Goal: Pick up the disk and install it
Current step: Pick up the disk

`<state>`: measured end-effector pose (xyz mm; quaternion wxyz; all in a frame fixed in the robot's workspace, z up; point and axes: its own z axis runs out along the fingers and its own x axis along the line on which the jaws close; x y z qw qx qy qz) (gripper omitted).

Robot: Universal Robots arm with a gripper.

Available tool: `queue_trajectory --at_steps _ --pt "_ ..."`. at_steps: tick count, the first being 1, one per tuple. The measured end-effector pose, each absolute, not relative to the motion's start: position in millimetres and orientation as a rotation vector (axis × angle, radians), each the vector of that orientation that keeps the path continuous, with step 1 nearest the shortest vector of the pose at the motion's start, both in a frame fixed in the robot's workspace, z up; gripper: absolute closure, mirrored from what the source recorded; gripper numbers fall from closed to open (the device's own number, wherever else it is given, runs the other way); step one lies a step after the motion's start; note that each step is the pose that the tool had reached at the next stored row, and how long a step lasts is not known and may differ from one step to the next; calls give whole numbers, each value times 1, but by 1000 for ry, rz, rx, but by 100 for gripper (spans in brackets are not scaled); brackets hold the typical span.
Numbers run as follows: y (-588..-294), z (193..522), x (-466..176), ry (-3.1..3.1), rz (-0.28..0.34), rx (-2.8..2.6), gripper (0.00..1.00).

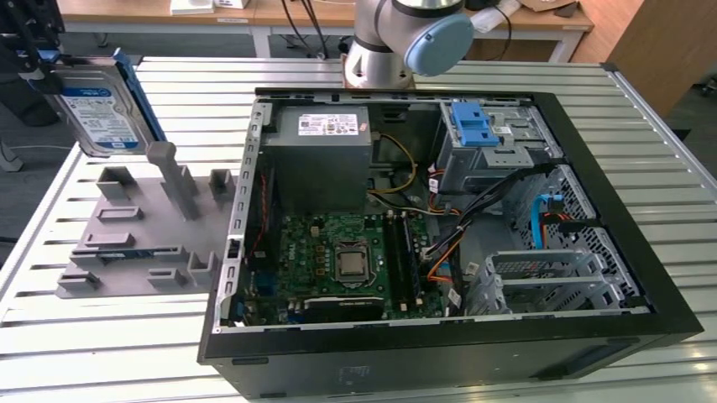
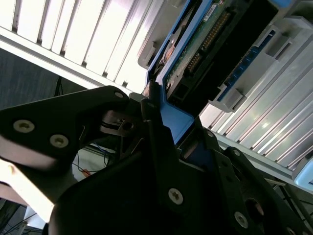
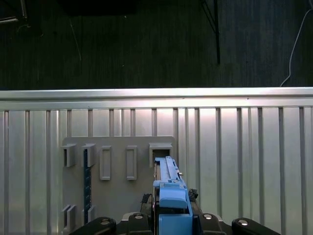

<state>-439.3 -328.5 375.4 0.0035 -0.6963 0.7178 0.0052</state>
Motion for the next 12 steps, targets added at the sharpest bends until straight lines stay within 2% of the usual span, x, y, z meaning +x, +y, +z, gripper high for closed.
queue_trajectory --at_steps 12 --pt "-328 385 -439 2250 16 -2182 64"
